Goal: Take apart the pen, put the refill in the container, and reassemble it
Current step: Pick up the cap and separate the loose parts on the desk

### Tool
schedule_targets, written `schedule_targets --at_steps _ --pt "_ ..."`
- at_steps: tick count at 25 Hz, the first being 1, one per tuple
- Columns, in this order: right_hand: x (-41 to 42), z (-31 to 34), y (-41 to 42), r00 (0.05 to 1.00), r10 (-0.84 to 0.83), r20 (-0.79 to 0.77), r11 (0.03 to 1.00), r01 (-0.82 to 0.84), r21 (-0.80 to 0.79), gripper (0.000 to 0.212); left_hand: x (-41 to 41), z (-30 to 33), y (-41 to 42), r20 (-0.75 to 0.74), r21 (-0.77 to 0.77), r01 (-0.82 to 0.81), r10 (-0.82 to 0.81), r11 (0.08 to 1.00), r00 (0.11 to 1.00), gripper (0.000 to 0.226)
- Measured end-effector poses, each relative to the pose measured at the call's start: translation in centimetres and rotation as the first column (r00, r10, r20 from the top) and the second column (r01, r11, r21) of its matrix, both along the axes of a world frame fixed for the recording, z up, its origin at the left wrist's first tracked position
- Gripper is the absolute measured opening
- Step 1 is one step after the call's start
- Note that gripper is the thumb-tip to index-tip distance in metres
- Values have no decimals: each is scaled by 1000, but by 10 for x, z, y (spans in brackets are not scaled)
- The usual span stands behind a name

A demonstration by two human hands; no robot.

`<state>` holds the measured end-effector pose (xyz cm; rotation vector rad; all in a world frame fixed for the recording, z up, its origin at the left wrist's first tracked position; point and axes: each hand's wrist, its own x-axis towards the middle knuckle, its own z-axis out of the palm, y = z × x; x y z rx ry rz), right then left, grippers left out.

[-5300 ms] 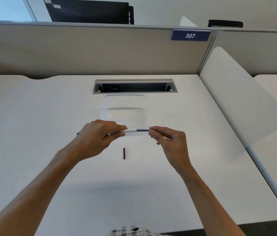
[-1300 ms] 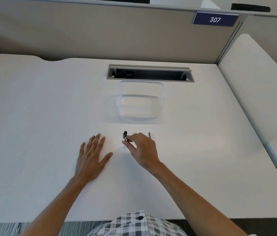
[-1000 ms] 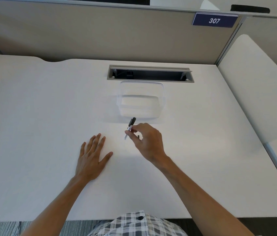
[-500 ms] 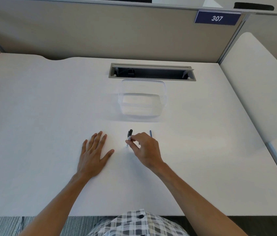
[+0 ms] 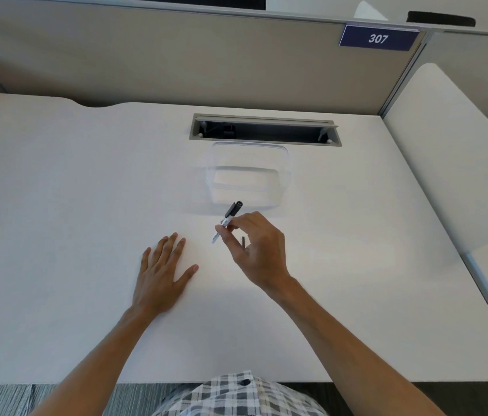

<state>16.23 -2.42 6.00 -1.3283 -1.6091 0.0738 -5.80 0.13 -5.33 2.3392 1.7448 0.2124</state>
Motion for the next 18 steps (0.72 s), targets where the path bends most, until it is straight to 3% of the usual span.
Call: schedule_targets --at_steps 4,7,10,18 --pt "-1 -38 -11 993 27 113 968 2 -252 9 0 1 -1 2 16 2 -2 1000 1000 74" --pt "-2 -54 -14 992 73 102 929 -30 -369 13 1 2 -2 9 17 4 -4 1000 1000 74" --pt "-2 -46 -8 990 63 128 932 -12 -362 14 1 3 -2 13 18 2 -3 1000 1000 74" --pt "2 9 5 997 -37 64 990 45 -137 11 1 3 -1 -7 5 -1 1 1000 1000 74"
